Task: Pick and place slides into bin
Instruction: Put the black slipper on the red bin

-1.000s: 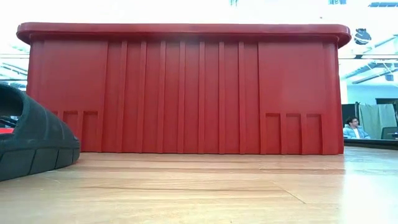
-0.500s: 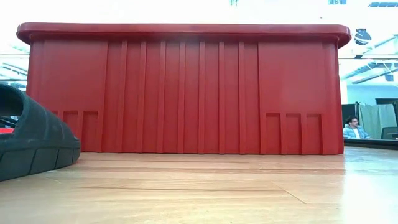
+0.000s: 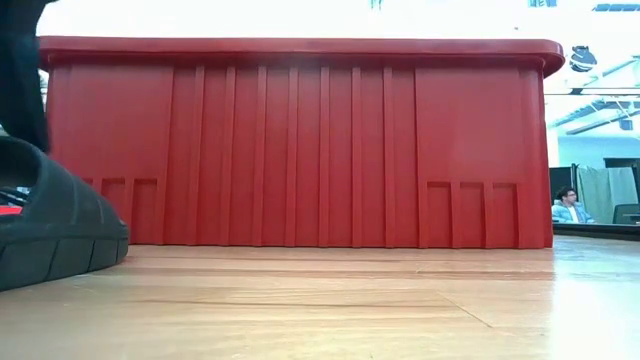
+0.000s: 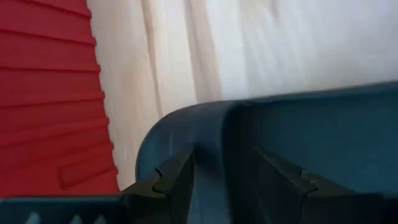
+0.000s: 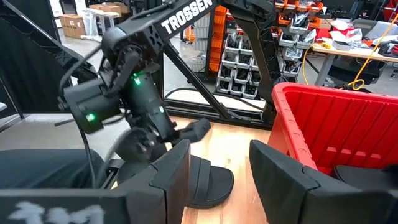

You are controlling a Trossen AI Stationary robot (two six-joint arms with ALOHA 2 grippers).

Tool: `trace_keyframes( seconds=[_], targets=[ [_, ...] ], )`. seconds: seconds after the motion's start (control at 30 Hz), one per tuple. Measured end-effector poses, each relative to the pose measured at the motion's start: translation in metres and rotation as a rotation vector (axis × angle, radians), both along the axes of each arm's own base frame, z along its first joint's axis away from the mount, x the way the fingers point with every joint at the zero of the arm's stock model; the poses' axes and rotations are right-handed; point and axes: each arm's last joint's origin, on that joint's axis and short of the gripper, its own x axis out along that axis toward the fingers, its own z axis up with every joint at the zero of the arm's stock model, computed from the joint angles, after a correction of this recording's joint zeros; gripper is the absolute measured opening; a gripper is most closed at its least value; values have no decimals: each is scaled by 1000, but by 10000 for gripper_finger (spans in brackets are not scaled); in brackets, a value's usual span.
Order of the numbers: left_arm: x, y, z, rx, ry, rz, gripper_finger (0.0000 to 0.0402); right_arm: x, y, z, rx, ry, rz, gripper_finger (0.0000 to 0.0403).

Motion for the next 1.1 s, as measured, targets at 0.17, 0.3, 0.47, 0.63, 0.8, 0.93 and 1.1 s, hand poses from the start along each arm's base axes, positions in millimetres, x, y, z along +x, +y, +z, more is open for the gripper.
trace_keyframes(
  seconds=[0.17, 0.3, 0.47, 0.63, 0.8, 0.93, 1.1],
  targets=[
    [2, 13, -10, 41, 29, 26, 161, 0, 0, 0, -1, 2, 0, 155],
    [5, 19, -12, 50, 35, 52, 161, 0, 0, -1, -5, 11, 0, 155],
    [8, 22, -12, 54, 23, 74, 161, 0, 0, -2, -8, 16, 0, 155],
    [3, 27, -10, 104, 46, 128, 161, 0, 0, -2, -9, 17, 0, 155],
    [0, 31, -8, 131, 44, 181, 161, 0, 0, -2, -9, 18, 0, 155],
    [0, 31, -8, 136, 36, 179, 161, 0, 0, -2, -9, 18, 0, 155],
    [1, 33, -10, 151, 5, 190, 161, 0, 0, -2, -9, 18, 0, 155]
  ],
)
